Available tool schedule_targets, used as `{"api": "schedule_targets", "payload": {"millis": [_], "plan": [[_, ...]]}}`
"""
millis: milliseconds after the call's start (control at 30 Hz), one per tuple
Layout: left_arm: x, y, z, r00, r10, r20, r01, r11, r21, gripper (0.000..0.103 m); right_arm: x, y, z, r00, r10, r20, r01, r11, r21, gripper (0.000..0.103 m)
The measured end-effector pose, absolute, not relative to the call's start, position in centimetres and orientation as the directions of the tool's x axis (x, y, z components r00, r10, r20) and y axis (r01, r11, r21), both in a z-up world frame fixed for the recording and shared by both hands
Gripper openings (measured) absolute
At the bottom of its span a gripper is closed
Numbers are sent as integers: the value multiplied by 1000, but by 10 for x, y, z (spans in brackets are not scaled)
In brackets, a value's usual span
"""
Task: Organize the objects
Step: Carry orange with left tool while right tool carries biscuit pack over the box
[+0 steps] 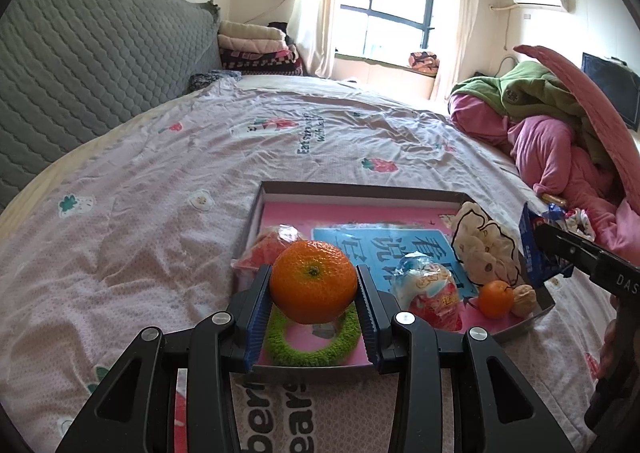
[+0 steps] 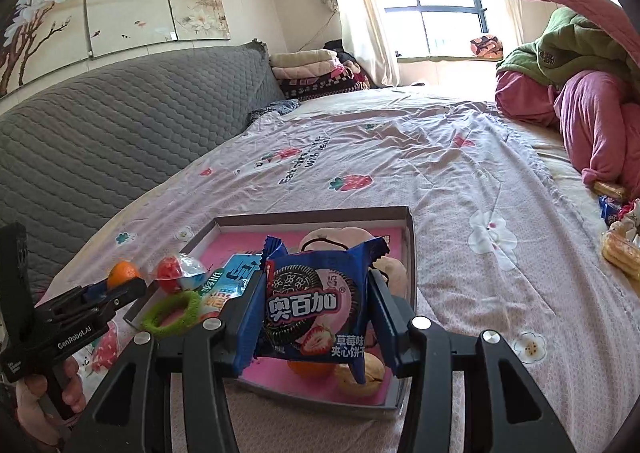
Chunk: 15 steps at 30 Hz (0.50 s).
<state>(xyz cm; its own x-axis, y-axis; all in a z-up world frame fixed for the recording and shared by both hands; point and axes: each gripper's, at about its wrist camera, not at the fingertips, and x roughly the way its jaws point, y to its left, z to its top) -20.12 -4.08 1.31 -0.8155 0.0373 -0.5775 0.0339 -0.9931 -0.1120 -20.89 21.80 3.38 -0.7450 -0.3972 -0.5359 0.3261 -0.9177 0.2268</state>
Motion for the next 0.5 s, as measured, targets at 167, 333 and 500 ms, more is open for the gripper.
{"api": "schedule_targets", "payload": {"millis": [167, 333, 500], "plan": [[-208, -28, 6, -806, 56, -590, 4, -995, -100, 41, -212, 218, 27, -721, -407, -560, 320, -913, 253, 50], [-213, -13, -1, -796, 76, -601, -29, -996, -87, 41, -211, 213, 22, -712, -409, -571, 332, -912, 239, 50], [-218, -4, -8, -783, 86, -616, -44, -996, -82, 41, -211, 207, 17, -695, -412, -589, 349, -910, 225, 50]]}}
